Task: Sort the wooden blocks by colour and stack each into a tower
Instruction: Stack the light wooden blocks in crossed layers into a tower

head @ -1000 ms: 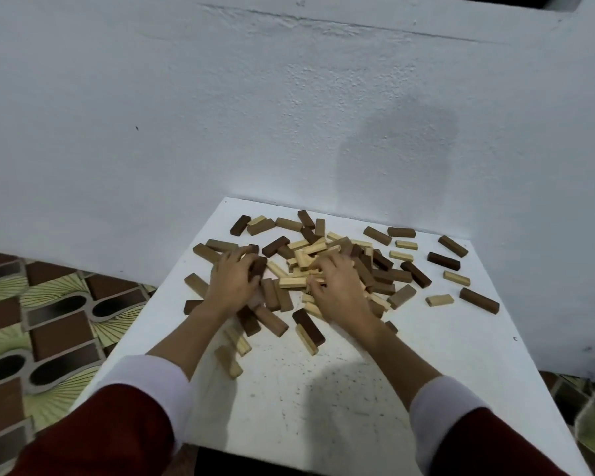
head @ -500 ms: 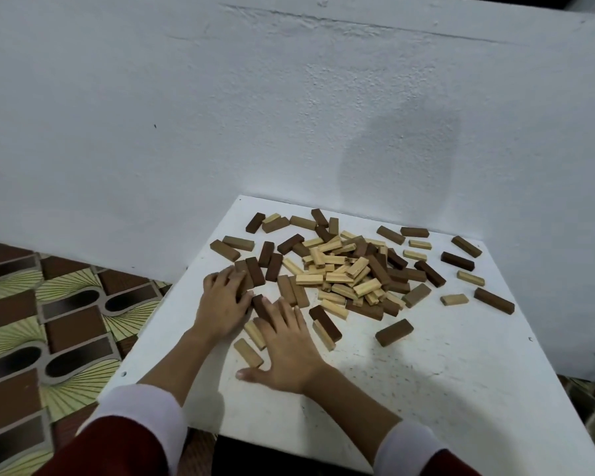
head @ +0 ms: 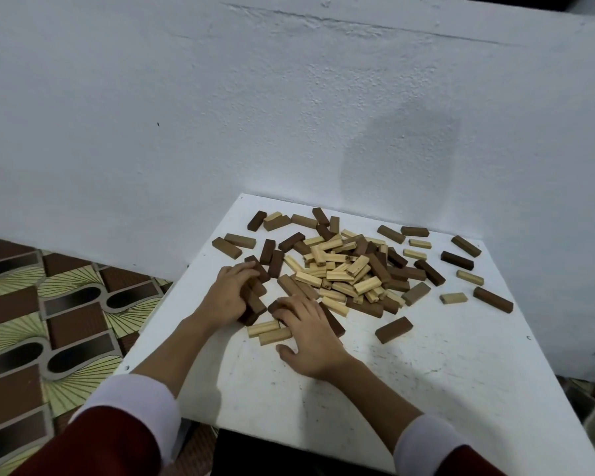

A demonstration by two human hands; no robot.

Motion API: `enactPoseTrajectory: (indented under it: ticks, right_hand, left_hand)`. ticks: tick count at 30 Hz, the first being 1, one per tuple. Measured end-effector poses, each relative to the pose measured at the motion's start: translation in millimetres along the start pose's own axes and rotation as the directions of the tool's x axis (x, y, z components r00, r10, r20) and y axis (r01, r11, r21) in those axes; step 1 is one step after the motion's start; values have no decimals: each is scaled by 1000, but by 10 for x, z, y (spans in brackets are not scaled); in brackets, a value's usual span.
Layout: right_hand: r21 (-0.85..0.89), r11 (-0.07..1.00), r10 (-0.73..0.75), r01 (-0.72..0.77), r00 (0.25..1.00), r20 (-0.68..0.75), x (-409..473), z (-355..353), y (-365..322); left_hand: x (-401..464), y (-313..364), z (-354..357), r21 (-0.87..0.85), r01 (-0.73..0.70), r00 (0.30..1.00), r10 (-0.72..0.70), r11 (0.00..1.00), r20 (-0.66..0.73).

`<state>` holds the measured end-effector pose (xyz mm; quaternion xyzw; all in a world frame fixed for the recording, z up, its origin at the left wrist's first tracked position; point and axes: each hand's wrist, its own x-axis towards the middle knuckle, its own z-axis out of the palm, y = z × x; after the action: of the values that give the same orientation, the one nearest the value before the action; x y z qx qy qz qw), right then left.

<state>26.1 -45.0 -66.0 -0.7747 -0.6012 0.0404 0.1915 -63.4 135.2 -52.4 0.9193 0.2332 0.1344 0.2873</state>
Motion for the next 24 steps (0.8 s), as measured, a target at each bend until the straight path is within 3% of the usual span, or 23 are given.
enactPoseTrajectory:
  ticks: [3, 10, 13, 17, 24]
  right_hand:
    - [-14, 1000, 20, -19, 998, 63, -2, -25, -28]
    - [-43, 999, 0, 1, 999, 36, 24, -64, -113]
    - [-84, 993, 88, -87, 996, 3, 19, -74, -155]
    - [-116, 978, 168, -171, 985, -32, -9, -52, -155]
    - [55, 988, 142, -141, 990, -16, 5, -76, -96]
  left_hand:
    - [-37, -7, -57, 22, -74, 986, 70, 997, 153]
    - [-49, -86, -112, 171, -123, 975, 87, 978, 205]
    - [-16, -104, -150, 197, -119, 979, 82, 973, 186]
    - [64, -90, -188, 250, -55, 955, -21, 967, 294]
    - [30, -64, -171, 190, -104, 959, 48, 976, 278]
